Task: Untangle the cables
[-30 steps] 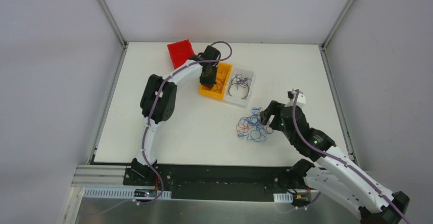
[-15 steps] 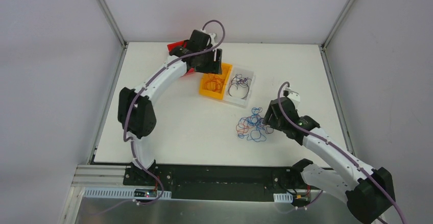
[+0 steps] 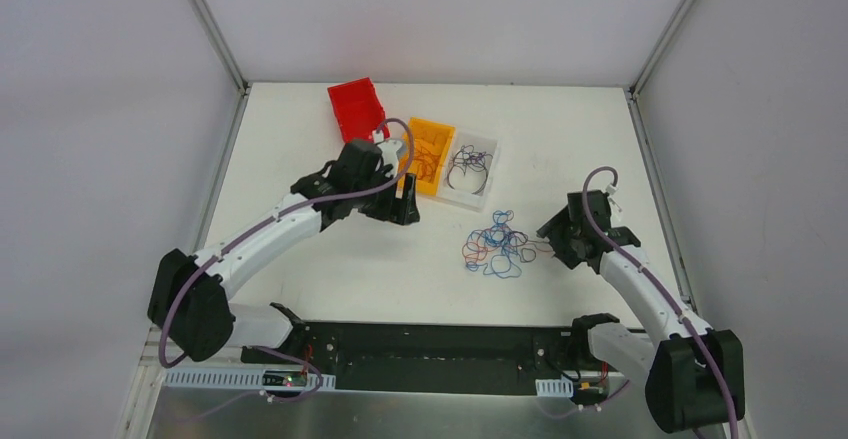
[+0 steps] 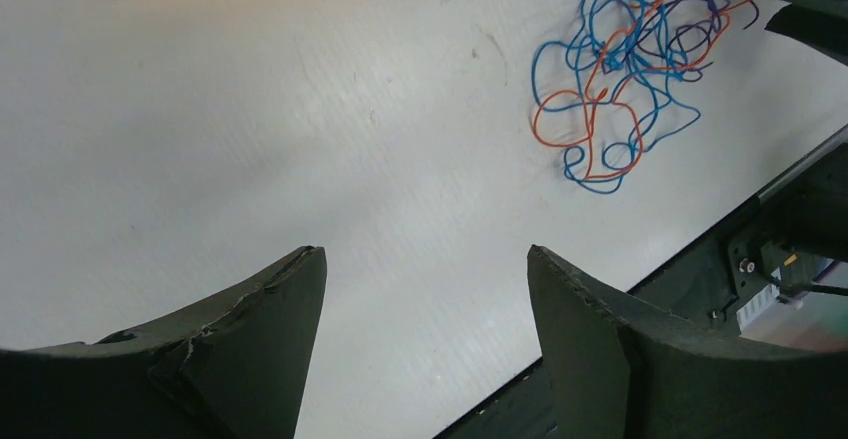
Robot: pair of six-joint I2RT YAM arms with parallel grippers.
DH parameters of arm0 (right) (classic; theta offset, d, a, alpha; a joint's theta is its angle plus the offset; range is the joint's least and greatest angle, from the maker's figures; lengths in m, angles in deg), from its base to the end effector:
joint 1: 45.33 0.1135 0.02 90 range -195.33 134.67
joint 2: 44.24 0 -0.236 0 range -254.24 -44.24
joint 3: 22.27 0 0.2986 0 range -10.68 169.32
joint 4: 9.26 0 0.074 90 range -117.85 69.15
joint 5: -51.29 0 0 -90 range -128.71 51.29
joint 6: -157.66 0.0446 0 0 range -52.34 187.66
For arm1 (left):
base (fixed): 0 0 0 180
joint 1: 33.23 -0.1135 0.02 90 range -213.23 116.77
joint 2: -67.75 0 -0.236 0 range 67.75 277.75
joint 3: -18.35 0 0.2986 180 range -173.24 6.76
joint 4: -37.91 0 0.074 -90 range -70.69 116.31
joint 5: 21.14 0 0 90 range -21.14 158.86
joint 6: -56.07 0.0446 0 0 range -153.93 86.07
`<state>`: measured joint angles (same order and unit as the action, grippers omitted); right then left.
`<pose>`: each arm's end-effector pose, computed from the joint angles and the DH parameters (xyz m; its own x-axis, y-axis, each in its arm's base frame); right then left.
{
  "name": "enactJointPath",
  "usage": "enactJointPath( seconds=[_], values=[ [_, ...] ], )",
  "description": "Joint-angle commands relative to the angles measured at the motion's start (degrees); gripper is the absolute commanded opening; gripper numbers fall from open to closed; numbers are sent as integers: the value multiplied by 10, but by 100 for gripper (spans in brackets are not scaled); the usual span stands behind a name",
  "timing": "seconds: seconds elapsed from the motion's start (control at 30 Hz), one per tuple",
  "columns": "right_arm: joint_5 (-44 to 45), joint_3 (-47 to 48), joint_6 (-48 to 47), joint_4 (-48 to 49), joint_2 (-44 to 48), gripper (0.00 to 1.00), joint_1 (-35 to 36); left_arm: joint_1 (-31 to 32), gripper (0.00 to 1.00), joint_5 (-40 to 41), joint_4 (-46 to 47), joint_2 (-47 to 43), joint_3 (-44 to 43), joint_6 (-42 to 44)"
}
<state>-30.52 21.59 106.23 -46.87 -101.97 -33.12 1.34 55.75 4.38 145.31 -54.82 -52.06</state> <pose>0.2530 0.0482 0.1490 -0.6743 0.4855 -0.5564 0.3809 0.8742 0.3011 0.2903 -0.2123 0.2489 -0.6987 0.1134 -0.7063 0.5077 0.7742 -0.3780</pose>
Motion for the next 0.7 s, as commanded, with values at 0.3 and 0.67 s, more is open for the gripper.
enactJointPath(
  seconds=[0.3,0.67],
  values=[
    [-54,-9,67,50,-5,49,-20,88,72,-45,278,5,135,-73],
    [-65,-6,69,106,-86,42,-20,178,68,-20,341,132,91,-87]
  ],
)
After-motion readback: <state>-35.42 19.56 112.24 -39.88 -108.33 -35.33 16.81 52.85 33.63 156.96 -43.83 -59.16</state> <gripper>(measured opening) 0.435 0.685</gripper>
